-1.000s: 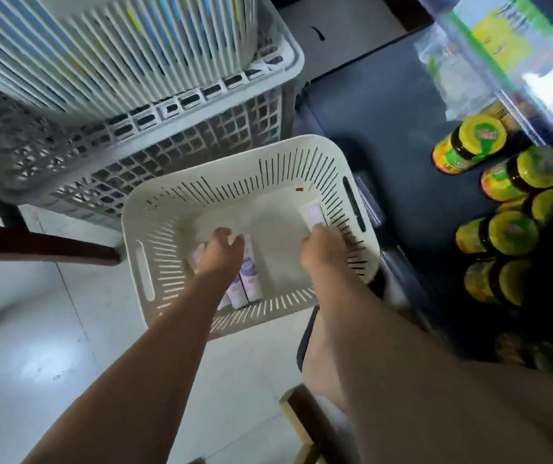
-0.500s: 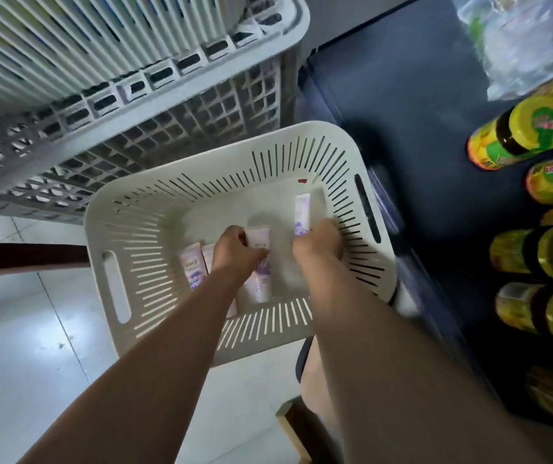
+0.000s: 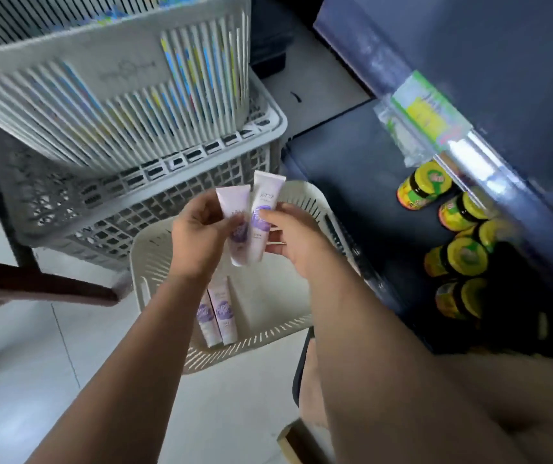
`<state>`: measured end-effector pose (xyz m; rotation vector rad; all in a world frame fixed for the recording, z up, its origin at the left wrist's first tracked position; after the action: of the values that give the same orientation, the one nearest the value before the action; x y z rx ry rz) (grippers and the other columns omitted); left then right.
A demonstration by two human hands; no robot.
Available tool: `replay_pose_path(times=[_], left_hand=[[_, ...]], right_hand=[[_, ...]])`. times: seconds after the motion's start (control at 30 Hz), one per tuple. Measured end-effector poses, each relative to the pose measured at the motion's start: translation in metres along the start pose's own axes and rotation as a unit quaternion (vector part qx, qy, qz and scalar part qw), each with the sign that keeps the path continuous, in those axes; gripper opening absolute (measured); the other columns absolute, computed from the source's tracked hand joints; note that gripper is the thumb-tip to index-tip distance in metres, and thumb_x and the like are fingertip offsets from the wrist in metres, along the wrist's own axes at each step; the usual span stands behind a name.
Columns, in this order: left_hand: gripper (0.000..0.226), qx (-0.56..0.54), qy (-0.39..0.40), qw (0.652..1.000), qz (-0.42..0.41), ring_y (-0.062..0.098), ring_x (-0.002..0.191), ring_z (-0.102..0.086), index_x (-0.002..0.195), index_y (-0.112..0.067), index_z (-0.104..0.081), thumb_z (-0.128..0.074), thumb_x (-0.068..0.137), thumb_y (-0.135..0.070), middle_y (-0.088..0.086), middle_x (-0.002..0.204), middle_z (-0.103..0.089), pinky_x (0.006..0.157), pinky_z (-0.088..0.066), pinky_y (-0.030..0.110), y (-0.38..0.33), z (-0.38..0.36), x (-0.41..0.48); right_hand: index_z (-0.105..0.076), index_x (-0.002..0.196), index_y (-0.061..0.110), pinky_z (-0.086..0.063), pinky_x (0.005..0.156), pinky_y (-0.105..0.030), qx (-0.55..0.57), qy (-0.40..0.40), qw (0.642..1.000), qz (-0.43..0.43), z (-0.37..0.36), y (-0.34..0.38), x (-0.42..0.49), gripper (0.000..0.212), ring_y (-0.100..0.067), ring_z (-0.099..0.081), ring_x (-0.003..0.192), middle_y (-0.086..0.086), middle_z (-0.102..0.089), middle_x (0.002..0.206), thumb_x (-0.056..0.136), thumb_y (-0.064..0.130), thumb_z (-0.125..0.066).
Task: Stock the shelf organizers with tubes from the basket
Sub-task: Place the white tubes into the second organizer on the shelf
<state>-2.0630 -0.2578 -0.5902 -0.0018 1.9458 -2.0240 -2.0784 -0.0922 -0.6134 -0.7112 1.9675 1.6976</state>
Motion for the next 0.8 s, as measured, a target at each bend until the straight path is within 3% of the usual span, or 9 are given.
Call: replay_pose_path(times=[0.13, 0.2, 0.3, 0.37, 0.43, 0.53, 0.67, 0.8], left_hand=[[0.032, -0.055, 0.009, 0.997, -0.056, 0.022, 0.084, -0.071, 0.109, 0.0, -0.067, -0.077, 0.08, 0.007, 0.016, 0.099, -0.076, 0.075, -0.06, 0.038, -0.078, 0.006, -0.003], [0.034, -0.083, 0.022, 0.993, -0.075, 0.023, 0.083, -0.073, 0.112, 0.0, -0.064, -0.076, 0.081, 0.008, 0.014, 0.1, -0.077, 0.068, -0.062, 0.039, -0.12, 0.005, -0.008], [0.035, -0.113, 0.06, 0.984, -0.124, 0.025, 0.088, -0.074, 0.111, 0.004, -0.061, -0.076, 0.079, 0.012, 0.021, 0.103, -0.075, 0.077, -0.062, 0.036, -0.179, -0.001, -0.017], [0.036, -0.119, 0.094, 0.976, -0.159, 0.026, 0.09, -0.073, 0.113, 0.008, -0.061, -0.075, 0.08, 0.012, 0.022, 0.103, -0.075, 0.083, -0.061, 0.037, -0.216, -0.012, -0.029], [0.037, -0.125, 0.125, 0.964, -0.197, 0.026, 0.089, -0.073, 0.114, 0.01, -0.06, -0.074, 0.08, 0.013, 0.021, 0.102, -0.076, 0.082, -0.061, 0.037, -0.252, -0.027, -0.045], [0.034, -0.134, 0.175, 0.944, -0.246, 0.023, 0.086, -0.073, 0.108, 0.0, -0.064, -0.075, 0.079, 0.013, 0.015, 0.097, -0.078, 0.079, -0.061, 0.036, -0.298, -0.06, -0.077], [0.035, -0.135, 0.245, 0.913, -0.298, 0.031, 0.096, -0.073, 0.105, -0.009, -0.069, -0.08, 0.077, 0.007, 0.015, 0.104, -0.077, 0.088, -0.06, 0.045, -0.341, -0.121, -0.125], [0.034, -0.13, 0.307, 0.887, -0.319, 0.018, 0.087, -0.071, 0.107, -0.007, -0.07, -0.081, 0.077, 0.004, 0.009, 0.104, -0.076, 0.078, -0.057, 0.03, -0.363, -0.195, -0.177]], right_hand=[[-0.072, 0.098, 0.018, -0.061, 0.077, -0.044, -0.015, 0.011, 0.995, 0.101, -0.015, 0.081, -0.045, 0.012, -0.029, -0.071, 0.084, -0.012, -0.075, 0.093, 0.087, 0.012, -0.073], [-0.07, 0.111, 0.014, -0.061, 0.082, -0.051, -0.045, 0.007, 0.988, 0.151, -0.019, 0.124, -0.075, 0.024, -0.031, -0.073, 0.091, -0.017, -0.075, 0.101, 0.088, 0.007, -0.072], [-0.065, 0.119, 0.022, -0.058, 0.085, -0.06, -0.082, -0.038, 0.97, 0.226, -0.018, 0.18, -0.126, 0.039, -0.032, -0.073, 0.093, -0.018, -0.073, 0.107, 0.086, 0.002, -0.072], [-0.066, 0.105, 0.025, -0.062, 0.075, -0.051, -0.064, -0.063, 0.958, 0.273, -0.009, 0.208, -0.16, 0.028, -0.027, -0.071, 0.082, -0.012, -0.073, 0.097, 0.087, 0.005, -0.071], [-0.067, 0.104, 0.02, -0.06, 0.068, -0.044, -0.022, -0.087, 0.95, 0.299, 0.008, 0.229, -0.197, 0.017, -0.025, -0.067, 0.075, -0.009, -0.071, 0.091, 0.09, 0.011, -0.07], [-0.067, 0.111, 0.011, -0.062, 0.072, -0.048, -0.003, -0.117, 0.935, 0.336, 0.045, 0.249, -0.257, 0.02, -0.026, -0.068, 0.074, -0.015, -0.071, 0.096, 0.092, 0.014, -0.071], [-0.066, 0.108, 0.003, -0.063, 0.076, -0.051, -0.038, -0.18, 0.907, 0.379, 0.106, 0.261, -0.335, 0.017, -0.025, -0.068, 0.079, -0.011, -0.072, 0.093, 0.091, 0.007, -0.068], [-0.066, 0.111, 0.004, -0.064, 0.075, -0.044, -0.07, -0.252, 0.878, 0.401, 0.168, 0.261, -0.408, 0.021, -0.028, -0.075, 0.09, -0.012, -0.076, 0.101, 0.09, 0.003, -0.066]])
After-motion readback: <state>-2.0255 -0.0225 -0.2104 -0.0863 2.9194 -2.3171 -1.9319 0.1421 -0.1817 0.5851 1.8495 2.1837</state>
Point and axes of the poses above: each hand's wrist, its own x-axis towards the middle knuckle, its own z-axis out of the back of the hand, y = z × x, the point moved 4 cm from there along x, towards the middle knuckle
